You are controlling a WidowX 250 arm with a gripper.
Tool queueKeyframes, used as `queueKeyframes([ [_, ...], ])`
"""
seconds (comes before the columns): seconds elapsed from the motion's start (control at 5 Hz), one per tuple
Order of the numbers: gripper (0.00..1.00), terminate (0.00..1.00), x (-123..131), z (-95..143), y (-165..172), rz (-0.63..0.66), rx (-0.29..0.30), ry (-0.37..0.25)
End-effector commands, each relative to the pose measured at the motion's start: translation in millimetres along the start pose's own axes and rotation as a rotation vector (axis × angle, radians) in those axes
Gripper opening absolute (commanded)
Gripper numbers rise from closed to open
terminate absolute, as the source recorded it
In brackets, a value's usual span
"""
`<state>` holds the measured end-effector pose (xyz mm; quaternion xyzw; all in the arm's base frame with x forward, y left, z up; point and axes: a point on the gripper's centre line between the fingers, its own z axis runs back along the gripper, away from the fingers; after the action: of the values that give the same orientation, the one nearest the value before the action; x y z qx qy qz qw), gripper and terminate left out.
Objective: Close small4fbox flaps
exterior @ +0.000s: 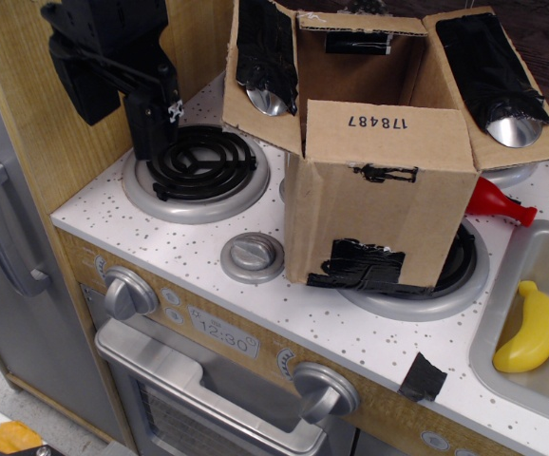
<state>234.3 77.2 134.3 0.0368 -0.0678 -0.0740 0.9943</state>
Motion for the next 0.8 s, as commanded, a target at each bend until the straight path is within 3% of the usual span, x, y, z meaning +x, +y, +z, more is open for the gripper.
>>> queueKeyframes([
  [0.0,1.0,0.0,35,8,6,-0.041,0.01,-0.052],
  [0.6,1.0,0.0,60,48,-13,-0.077,0.059,-0.137],
])
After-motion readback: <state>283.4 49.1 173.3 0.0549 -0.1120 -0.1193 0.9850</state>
